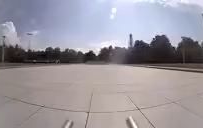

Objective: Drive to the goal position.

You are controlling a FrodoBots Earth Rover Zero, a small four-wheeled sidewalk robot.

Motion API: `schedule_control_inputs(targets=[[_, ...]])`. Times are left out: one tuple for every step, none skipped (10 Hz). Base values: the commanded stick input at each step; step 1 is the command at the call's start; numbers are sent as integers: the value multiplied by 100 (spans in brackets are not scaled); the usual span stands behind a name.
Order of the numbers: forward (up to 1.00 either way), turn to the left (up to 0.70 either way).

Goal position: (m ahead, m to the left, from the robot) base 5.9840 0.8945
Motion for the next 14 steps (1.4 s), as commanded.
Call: schedule_control_inputs(targets=[[70, 2], [70, 2], [70, 2], [70, 2], [70, 2], [70, 2], [70, 2], [70, 3], [70, 2], [70, 2], [70, 2], [70, 2], [70, 2], [70, 2]])
